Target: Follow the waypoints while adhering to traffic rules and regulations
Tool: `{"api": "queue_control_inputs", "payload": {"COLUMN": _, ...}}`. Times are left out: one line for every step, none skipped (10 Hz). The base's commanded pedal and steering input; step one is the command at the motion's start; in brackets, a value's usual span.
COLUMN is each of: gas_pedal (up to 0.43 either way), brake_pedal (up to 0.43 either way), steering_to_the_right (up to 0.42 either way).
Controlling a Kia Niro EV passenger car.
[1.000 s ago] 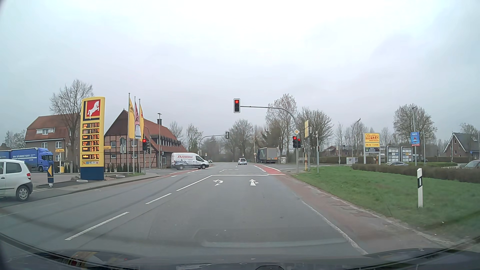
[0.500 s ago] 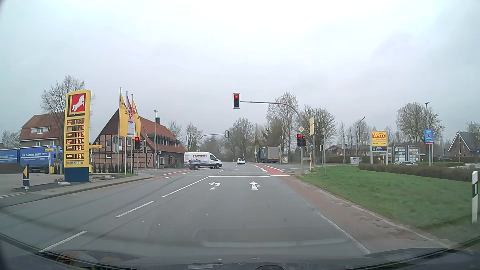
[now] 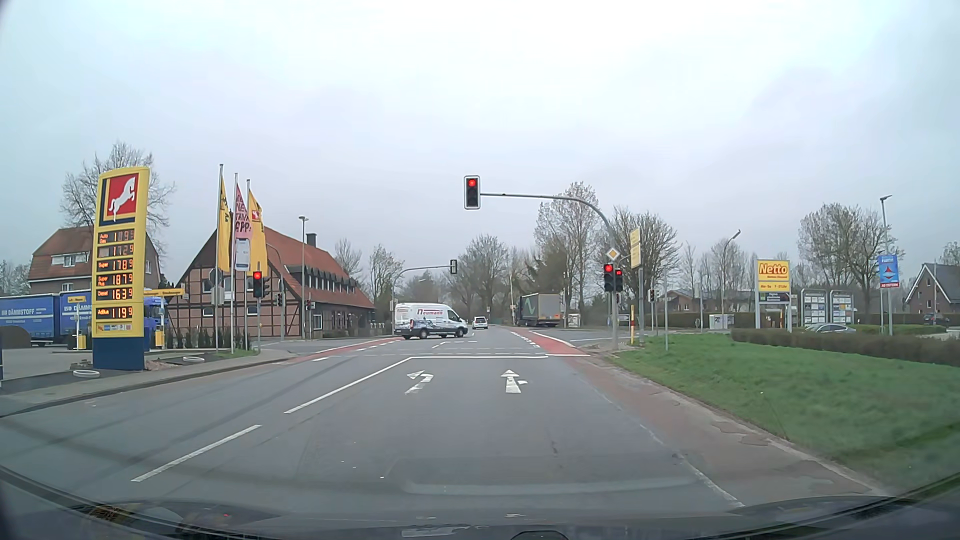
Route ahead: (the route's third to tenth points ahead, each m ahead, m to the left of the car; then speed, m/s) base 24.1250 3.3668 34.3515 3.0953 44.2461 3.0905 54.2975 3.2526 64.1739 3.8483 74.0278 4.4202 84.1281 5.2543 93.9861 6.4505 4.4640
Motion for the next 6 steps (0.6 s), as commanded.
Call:
{"api": "queue_control_inputs", "payload": {"gas_pedal": 0.067, "brake_pedal": 0.000, "steering_to_the_right": -0.004}}
{"api": "queue_control_inputs", "payload": {"gas_pedal": 0.067, "brake_pedal": 0.000, "steering_to_the_right": -0.004}}
{"api": "queue_control_inputs", "payload": {"gas_pedal": 0.067, "brake_pedal": 0.000, "steering_to_the_right": -0.002}}
{"api": "queue_control_inputs", "payload": {"gas_pedal": 0.067, "brake_pedal": 0.000, "steering_to_the_right": 0.000}}
{"api": "queue_control_inputs", "payload": {"gas_pedal": 0.067, "brake_pedal": 0.000, "steering_to_the_right": 0.000}}
{"api": "queue_control_inputs", "payload": {"gas_pedal": 0.067, "brake_pedal": 0.000, "steering_to_the_right": 0.000}}
